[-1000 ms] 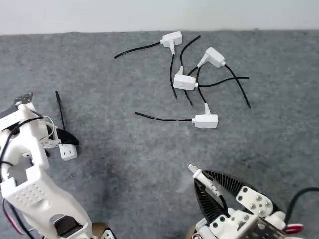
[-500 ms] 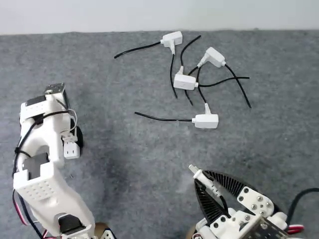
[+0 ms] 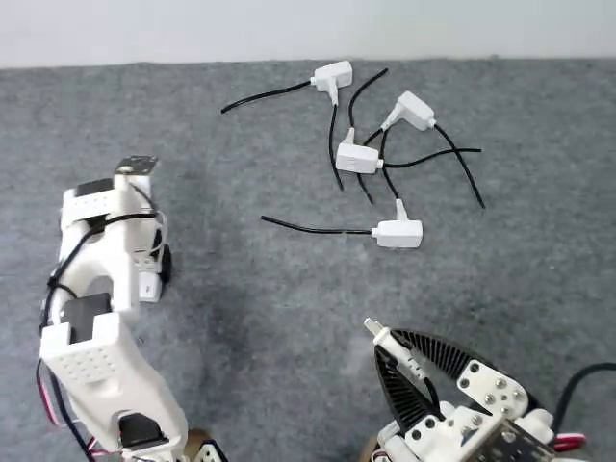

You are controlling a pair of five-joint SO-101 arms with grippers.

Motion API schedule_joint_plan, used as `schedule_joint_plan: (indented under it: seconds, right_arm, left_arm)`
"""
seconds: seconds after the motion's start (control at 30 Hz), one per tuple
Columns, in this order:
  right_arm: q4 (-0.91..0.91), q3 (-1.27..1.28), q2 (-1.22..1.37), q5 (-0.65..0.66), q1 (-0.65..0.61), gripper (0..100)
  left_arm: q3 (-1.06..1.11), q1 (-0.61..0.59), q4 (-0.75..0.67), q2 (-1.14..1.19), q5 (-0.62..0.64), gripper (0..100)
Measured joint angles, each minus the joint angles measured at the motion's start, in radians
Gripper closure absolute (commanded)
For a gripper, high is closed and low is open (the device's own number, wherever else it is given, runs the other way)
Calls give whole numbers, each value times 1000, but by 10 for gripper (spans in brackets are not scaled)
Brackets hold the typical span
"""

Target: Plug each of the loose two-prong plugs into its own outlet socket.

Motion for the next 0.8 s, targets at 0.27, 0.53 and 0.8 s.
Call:
schedule_joint_plan:
  seconds: [0.27, 0.53, 0.8]
  right_arm:
    - [0, 0, 0, 0, 0, 991]
    - [0, 0, 0, 0, 0, 991]
    - [0, 0, 0, 0, 0, 991]
  left_arm:
    - [-2, 348, -5, 0, -14, 989]
    - [-3, 712, 49, 2, -9, 989]
    - [-43, 841, 41, 8, -9, 988]
